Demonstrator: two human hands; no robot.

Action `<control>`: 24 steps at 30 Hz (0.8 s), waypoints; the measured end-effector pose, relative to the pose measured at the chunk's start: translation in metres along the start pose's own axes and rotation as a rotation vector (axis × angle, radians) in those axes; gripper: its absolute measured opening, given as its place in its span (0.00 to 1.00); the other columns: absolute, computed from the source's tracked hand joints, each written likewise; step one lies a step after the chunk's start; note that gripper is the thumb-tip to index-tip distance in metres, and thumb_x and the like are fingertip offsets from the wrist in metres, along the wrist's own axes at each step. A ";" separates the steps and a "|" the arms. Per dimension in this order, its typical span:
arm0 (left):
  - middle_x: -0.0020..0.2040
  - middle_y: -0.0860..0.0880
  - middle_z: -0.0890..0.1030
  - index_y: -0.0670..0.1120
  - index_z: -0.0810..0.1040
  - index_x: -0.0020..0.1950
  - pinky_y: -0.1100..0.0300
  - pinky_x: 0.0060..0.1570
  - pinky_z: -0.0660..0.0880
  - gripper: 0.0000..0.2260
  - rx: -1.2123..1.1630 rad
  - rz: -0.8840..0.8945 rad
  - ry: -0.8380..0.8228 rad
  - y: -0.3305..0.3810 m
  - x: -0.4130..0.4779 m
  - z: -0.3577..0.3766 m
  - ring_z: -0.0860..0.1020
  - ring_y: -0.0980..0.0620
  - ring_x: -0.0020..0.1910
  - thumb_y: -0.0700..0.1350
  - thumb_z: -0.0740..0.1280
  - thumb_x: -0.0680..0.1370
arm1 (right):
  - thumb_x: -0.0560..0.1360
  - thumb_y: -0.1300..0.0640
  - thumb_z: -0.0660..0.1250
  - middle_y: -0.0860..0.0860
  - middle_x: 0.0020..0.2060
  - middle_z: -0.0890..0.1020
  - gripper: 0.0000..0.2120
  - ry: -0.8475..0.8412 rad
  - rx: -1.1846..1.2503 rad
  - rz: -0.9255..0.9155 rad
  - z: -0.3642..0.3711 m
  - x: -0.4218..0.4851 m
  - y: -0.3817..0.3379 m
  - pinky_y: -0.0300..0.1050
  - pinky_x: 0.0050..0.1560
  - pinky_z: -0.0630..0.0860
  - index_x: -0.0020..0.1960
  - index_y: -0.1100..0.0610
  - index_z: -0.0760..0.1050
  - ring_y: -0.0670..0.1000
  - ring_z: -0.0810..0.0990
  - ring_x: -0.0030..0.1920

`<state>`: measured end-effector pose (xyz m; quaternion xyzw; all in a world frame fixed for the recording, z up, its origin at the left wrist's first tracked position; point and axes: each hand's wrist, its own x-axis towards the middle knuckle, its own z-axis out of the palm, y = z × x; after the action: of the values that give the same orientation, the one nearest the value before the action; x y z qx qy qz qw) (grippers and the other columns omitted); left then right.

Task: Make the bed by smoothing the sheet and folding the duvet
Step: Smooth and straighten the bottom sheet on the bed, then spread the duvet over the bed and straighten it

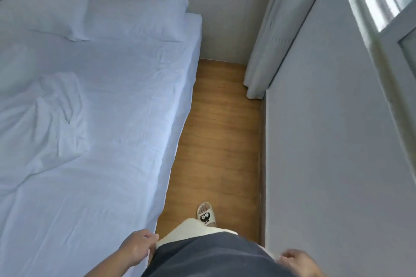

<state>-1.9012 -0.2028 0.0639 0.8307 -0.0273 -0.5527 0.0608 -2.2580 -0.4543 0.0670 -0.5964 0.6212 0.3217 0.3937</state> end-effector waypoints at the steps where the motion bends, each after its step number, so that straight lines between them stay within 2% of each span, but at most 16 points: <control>1: 0.47 0.50 0.78 0.48 0.77 0.47 0.47 0.63 0.75 0.09 -0.039 0.001 0.008 0.019 0.007 -0.018 0.78 0.49 0.46 0.51 0.61 0.80 | 0.72 0.46 0.72 0.45 0.42 0.85 0.07 -0.002 -0.007 -0.015 -0.024 0.005 -0.023 0.38 0.52 0.72 0.37 0.46 0.83 0.45 0.81 0.47; 3: 0.50 0.51 0.78 0.50 0.77 0.51 0.50 0.60 0.78 0.10 -0.081 0.054 0.043 0.057 0.024 -0.057 0.76 0.52 0.47 0.53 0.61 0.80 | 0.75 0.43 0.70 0.44 0.44 0.85 0.10 0.014 -0.049 -0.105 -0.071 0.022 -0.075 0.38 0.50 0.72 0.44 0.48 0.84 0.44 0.80 0.47; 5: 0.53 0.51 0.78 0.51 0.78 0.53 0.57 0.52 0.77 0.10 -0.150 0.072 0.086 0.095 0.042 -0.091 0.77 0.52 0.50 0.55 0.62 0.80 | 0.75 0.42 0.69 0.42 0.41 0.85 0.10 0.034 -0.020 -0.136 -0.111 0.045 -0.129 0.37 0.44 0.72 0.42 0.47 0.84 0.43 0.81 0.45; 7: 0.53 0.51 0.78 0.53 0.79 0.52 0.60 0.46 0.74 0.10 -0.202 0.120 0.115 0.127 0.057 -0.119 0.78 0.52 0.49 0.56 0.63 0.79 | 0.74 0.43 0.70 0.42 0.36 0.85 0.11 0.066 -0.066 -0.191 -0.146 0.069 -0.175 0.37 0.42 0.73 0.38 0.47 0.84 0.42 0.82 0.42; 9: 0.55 0.52 0.79 0.54 0.78 0.53 0.61 0.46 0.75 0.10 -0.256 0.113 0.130 0.159 0.073 -0.143 0.79 0.52 0.52 0.56 0.63 0.79 | 0.73 0.43 0.71 0.43 0.37 0.85 0.11 0.049 -0.113 -0.221 -0.177 0.101 -0.224 0.37 0.43 0.74 0.38 0.49 0.83 0.42 0.82 0.42; 13: 0.57 0.51 0.78 0.54 0.78 0.54 0.58 0.51 0.78 0.09 -0.394 0.046 0.170 0.212 0.099 -0.171 0.79 0.49 0.56 0.56 0.63 0.79 | 0.72 0.41 0.71 0.43 0.42 0.85 0.12 -0.006 -0.254 -0.332 -0.243 0.165 -0.326 0.41 0.53 0.77 0.40 0.49 0.84 0.46 0.83 0.48; 15: 0.55 0.51 0.79 0.53 0.78 0.53 0.56 0.51 0.79 0.09 -0.464 -0.033 0.192 0.232 0.103 -0.178 0.79 0.49 0.55 0.55 0.63 0.79 | 0.76 0.42 0.67 0.45 0.43 0.84 0.15 -0.037 -0.389 -0.394 -0.280 0.187 -0.376 0.41 0.52 0.77 0.43 0.53 0.83 0.48 0.82 0.48; 18: 0.48 0.49 0.81 0.49 0.81 0.48 0.58 0.40 0.73 0.12 -0.630 -0.096 0.205 0.259 0.106 -0.183 0.79 0.49 0.44 0.56 0.66 0.73 | 0.79 0.49 0.65 0.48 0.40 0.81 0.09 -0.089 -0.512 -0.424 -0.331 0.209 -0.450 0.43 0.49 0.78 0.45 0.52 0.80 0.50 0.81 0.41; 20: 0.49 0.48 0.83 0.51 0.83 0.46 0.57 0.42 0.77 0.11 -0.696 -0.123 0.243 0.276 0.112 -0.188 0.80 0.49 0.45 0.56 0.68 0.74 | 0.81 0.51 0.65 0.48 0.39 0.80 0.11 -0.095 -0.598 -0.471 -0.362 0.227 -0.499 0.42 0.45 0.76 0.41 0.52 0.77 0.46 0.77 0.38; 22: 0.52 0.49 0.83 0.53 0.83 0.47 0.54 0.48 0.79 0.09 -0.760 -0.165 0.277 0.289 0.122 -0.197 0.81 0.48 0.49 0.56 0.68 0.77 | 0.82 0.52 0.64 0.49 0.39 0.78 0.13 -0.109 -0.629 -0.482 -0.386 0.239 -0.553 0.44 0.42 0.73 0.39 0.52 0.75 0.49 0.76 0.38; 24: 0.52 0.49 0.83 0.53 0.83 0.47 0.56 0.45 0.78 0.08 -0.816 -0.196 0.285 0.298 0.133 -0.206 0.81 0.49 0.46 0.56 0.68 0.77 | 0.81 0.55 0.64 0.52 0.42 0.80 0.10 -0.102 -0.591 -0.460 -0.402 0.247 -0.606 0.47 0.42 0.76 0.41 0.49 0.75 0.53 0.77 0.41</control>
<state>-1.6529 -0.4981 0.0600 0.8052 0.2807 -0.4014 0.3342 -1.6926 -0.9734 0.0878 -0.7913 0.3310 0.4196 0.2971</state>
